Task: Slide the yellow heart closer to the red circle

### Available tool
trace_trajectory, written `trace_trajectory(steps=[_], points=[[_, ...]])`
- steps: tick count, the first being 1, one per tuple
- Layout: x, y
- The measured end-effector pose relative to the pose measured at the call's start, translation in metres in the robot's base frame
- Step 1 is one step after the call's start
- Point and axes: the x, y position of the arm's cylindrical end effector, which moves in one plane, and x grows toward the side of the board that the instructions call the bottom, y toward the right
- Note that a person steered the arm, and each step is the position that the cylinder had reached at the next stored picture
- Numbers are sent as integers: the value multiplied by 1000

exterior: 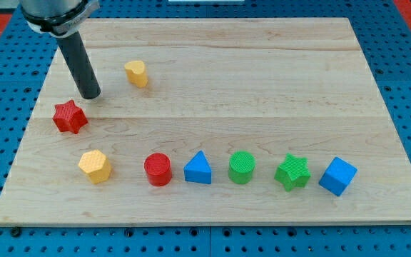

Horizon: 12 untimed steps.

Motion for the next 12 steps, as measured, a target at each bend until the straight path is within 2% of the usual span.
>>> trace_trajectory(steps=[3,4,5,6,7,8,9,10,11,12], points=[[119,-14],[99,-9],[52,43],[43,140],[8,211],[-47,211],[-60,137],[-50,94],[-3,90],[-20,87]])
